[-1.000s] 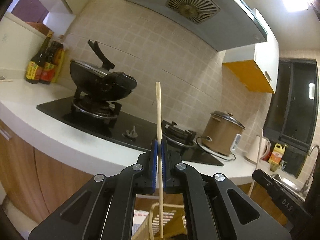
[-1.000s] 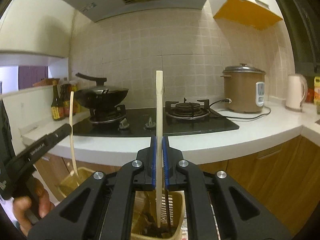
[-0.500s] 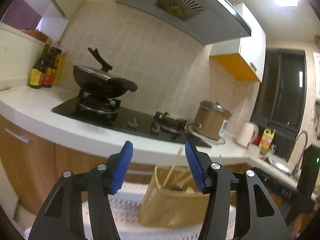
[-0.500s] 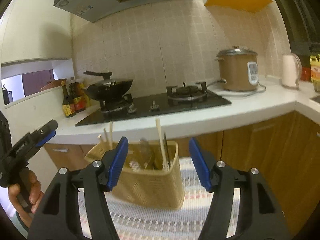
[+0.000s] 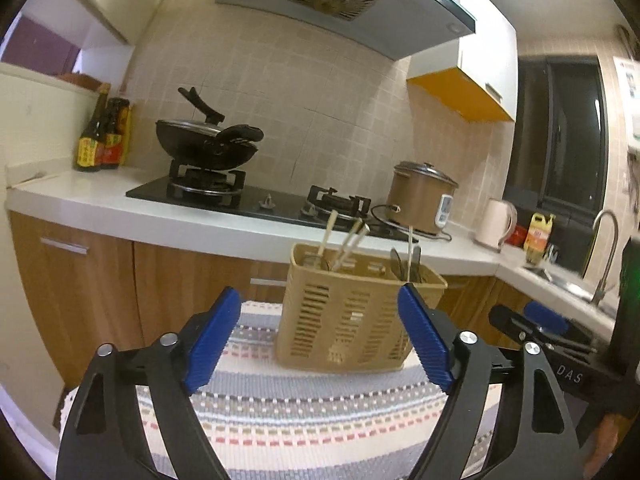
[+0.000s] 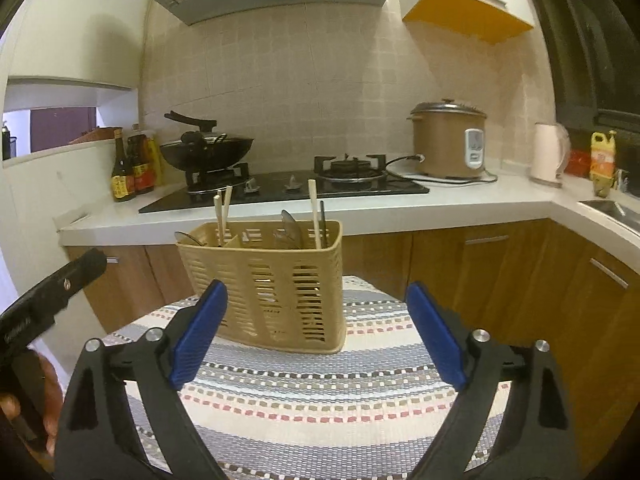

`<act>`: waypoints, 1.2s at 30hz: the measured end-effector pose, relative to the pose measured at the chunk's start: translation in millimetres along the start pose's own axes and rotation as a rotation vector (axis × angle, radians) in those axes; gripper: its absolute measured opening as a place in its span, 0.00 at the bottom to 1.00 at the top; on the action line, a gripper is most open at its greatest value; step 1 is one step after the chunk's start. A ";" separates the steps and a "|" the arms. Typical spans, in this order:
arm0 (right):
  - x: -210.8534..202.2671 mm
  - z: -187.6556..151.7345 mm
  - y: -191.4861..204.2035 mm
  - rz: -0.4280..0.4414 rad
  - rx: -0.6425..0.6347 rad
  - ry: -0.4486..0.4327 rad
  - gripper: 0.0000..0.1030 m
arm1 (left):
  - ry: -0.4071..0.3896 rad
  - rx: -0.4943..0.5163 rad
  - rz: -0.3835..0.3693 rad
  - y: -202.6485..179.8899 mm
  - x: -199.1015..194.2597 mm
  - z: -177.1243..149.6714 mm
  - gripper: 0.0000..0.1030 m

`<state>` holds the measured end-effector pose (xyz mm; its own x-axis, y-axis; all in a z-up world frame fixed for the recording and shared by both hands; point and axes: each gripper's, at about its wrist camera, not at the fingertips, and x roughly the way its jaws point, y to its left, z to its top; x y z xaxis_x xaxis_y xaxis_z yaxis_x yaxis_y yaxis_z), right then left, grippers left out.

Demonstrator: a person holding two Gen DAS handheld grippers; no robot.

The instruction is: Organize utensils

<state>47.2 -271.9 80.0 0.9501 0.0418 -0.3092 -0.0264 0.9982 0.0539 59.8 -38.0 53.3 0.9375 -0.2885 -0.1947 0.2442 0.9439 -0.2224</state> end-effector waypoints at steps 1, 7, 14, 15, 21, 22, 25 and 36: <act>0.2 -3.5 1.4 -0.014 -0.004 -0.006 0.86 | 0.002 0.005 0.012 -1.4 1.6 -3.1 0.79; -2.4 -24.9 8.6 -0.103 -0.063 -0.060 0.87 | 0.010 0.038 0.113 -5.9 13.8 -27.4 0.79; -8.7 -33.4 16.2 -0.140 -0.124 -0.125 0.92 | -0.008 0.058 0.165 -4.6 17.5 -35.2 0.82; -10.1 -34.1 17.1 -0.134 -0.127 -0.131 0.92 | -0.012 0.060 0.171 -4.8 16.6 -34.9 0.82; -10.7 -36.0 16.9 -0.131 -0.132 -0.126 0.92 | -0.024 0.085 0.213 -8.0 14.8 -34.6 0.92; -10.5 -36.1 16.1 -0.133 -0.129 -0.126 0.92 | -0.022 0.090 0.226 -8.6 15.1 -34.7 0.93; -10.0 -36.4 12.9 -0.139 -0.124 -0.125 0.92 | -0.018 0.098 0.245 -8.5 16.1 -35.2 0.93; -1.7 -36.8 7.9 -0.131 -0.103 -0.080 0.92 | 0.011 0.106 0.252 -7.1 19.4 -36.0 0.93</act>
<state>33.9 -262.5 46.1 0.9691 -0.0881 -0.2305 0.0713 0.9942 -0.0803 67.3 -56.0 16.6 0.9694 -0.0434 -0.2417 0.0285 0.9975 -0.0649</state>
